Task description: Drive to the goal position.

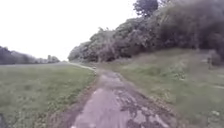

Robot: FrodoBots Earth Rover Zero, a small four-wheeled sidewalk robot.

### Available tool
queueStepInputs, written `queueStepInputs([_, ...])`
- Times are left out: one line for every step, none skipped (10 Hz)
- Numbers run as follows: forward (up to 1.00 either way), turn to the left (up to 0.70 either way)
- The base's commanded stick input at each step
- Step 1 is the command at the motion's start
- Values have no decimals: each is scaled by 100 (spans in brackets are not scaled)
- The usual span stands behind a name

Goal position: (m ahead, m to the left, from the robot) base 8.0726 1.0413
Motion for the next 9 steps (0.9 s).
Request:
queueStepInputs([100, 0])
queueStepInputs([100, 0])
queueStepInputs([100, 0])
queueStepInputs([100, 0])
queueStepInputs([100, 0])
queueStepInputs([100, 0])
queueStepInputs([100, 0])
queueStepInputs([100, 0])
queueStepInputs([100, 0])
